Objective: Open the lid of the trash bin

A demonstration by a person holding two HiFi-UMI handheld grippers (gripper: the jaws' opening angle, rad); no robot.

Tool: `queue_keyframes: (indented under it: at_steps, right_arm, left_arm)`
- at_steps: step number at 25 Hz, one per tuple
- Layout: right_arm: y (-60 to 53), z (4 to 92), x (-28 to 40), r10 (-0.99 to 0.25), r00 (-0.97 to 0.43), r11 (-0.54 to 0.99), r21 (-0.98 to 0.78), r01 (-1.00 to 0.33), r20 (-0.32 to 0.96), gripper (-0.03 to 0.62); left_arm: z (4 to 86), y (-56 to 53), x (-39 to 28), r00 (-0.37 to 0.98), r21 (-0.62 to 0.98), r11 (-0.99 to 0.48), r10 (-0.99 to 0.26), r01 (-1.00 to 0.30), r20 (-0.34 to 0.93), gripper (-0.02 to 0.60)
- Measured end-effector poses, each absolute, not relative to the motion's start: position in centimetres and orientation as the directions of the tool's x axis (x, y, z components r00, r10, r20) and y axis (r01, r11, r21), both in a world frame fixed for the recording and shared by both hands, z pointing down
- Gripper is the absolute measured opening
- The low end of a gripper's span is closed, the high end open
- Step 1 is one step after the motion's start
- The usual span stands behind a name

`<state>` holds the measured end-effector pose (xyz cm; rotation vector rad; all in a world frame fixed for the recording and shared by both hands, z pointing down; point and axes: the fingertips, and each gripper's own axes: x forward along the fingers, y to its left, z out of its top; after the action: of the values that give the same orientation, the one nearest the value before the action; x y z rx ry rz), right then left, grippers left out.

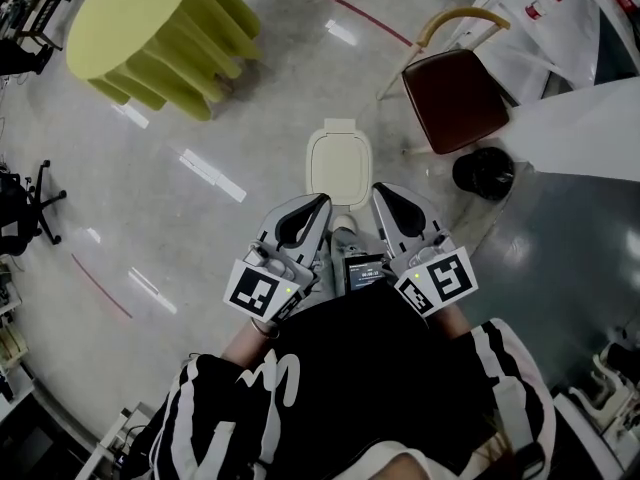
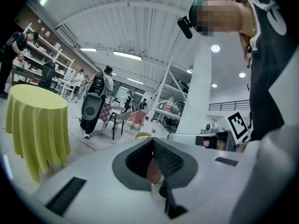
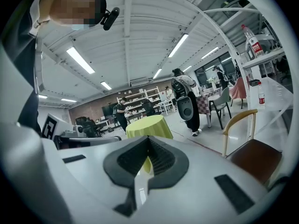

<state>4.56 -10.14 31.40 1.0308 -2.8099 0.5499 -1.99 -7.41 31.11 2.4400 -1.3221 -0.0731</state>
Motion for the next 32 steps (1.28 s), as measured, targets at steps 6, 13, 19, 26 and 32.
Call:
queue_keyframes:
  at_steps: [6,13,19,26,32]
  right_arm:
    - [-10.1,32.3,4.2,-0.598,-0.768,0.705,-0.305,-0.64,0.228,0.003]
    - [-10.1,33.3,3.7,-0.589,-0.77,0.705,-0.31,-0.638,0.245,0.003]
    - [-10.2,34.2,3.3,-0.579,-0.775,0.707,-0.317,-0.632,0.255,0.003]
    - [-10.4,35.3,3.0,-0.572,-0.774,0.703,-0.325,-0.633,0.271,0.003]
    - [-10.4,36.4,2.9,-0.567,-0.773,0.698,-0.331,-0.635,0.287,0.003]
  left_arm:
    - [32.0,-7.5,-2.4,0.552,0.349,-0.482,-0.823,-0.803,0.134,0.008]
    - [33.0,-7.5,-2.8,0.547,0.364,-0.47,-0.824,-0.804,0.146,0.008]
    - [34.0,-7.4,-3.0,0.541,0.377,-0.456,-0.826,-0.806,0.157,0.008]
    - [34.9,-7.7,-3.4,0.537,0.386,-0.446,-0.826,-0.808,0.171,0.008]
    - [36.0,-7.9,-3.4,0.538,0.395,-0.44,-0.824,-0.806,0.18,0.008]
